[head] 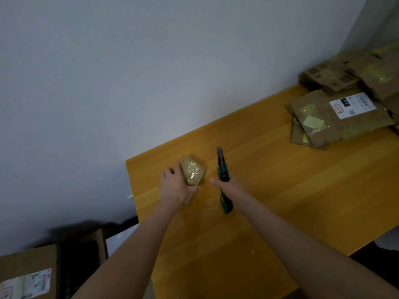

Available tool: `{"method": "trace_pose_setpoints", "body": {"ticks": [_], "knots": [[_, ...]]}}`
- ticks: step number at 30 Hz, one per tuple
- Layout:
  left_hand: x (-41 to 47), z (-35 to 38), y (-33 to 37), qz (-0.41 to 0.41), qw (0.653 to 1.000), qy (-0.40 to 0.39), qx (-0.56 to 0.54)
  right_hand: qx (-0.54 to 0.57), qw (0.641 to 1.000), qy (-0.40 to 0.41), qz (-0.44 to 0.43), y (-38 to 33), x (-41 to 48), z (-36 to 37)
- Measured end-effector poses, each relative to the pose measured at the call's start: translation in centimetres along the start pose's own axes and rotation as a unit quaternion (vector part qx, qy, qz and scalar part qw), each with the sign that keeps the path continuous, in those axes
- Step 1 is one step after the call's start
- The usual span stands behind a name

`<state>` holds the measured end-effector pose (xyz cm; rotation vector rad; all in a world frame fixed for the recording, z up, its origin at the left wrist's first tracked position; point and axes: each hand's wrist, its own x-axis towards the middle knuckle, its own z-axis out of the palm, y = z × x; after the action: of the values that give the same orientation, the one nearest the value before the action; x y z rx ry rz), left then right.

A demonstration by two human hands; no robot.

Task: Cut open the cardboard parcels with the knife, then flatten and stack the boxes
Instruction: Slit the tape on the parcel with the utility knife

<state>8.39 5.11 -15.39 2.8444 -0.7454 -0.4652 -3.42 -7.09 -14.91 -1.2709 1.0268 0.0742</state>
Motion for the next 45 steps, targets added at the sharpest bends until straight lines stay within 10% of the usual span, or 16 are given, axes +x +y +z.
{"method": "trace_pose_setpoints", "body": {"ticks": [11, 24, 34, 45], "knots": [[-0.6, 0.3, -3.8, -0.06, 0.957, -0.009, -0.282, -0.099, 0.993, -0.006, -0.057, 0.0, 0.8, 5.5], [-0.7, -2.2, -3.2, -0.041, 0.98, 0.07, -0.184, -0.254, 0.96, 0.004, -0.119, -1.8, 1.2, 5.8], [-1.8, -2.5, -2.1, -0.045, 0.981, 0.086, -0.165, -0.537, 0.796, 0.067, -0.271, -0.6, -5.1, 2.7], [-2.2, -2.6, -1.1, -0.075, 0.983, 0.103, -0.136, -0.642, 0.715, 0.048, -0.272, -1.9, -6.9, 4.0]]}}
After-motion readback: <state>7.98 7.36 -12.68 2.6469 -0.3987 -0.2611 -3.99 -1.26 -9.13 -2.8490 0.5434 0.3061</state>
